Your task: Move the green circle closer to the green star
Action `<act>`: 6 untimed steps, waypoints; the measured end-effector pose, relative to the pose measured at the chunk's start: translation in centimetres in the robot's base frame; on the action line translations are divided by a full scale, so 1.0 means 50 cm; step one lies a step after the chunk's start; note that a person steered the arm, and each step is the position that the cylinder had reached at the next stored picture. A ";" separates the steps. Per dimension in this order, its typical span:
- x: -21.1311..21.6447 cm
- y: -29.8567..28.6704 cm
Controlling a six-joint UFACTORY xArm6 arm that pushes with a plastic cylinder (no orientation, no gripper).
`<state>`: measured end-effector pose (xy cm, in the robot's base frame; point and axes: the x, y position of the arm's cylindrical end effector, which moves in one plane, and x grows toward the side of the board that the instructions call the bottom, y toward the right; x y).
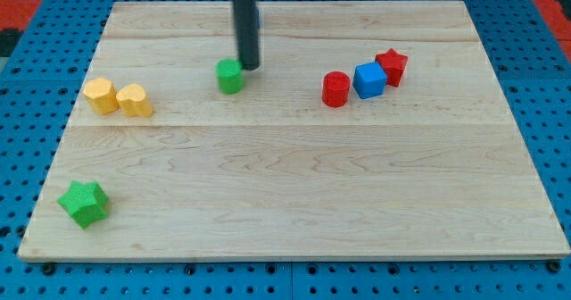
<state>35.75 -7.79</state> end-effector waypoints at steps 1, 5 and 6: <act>0.102 -0.120; 0.260 -0.282; 0.213 -0.243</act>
<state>46.41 -19.92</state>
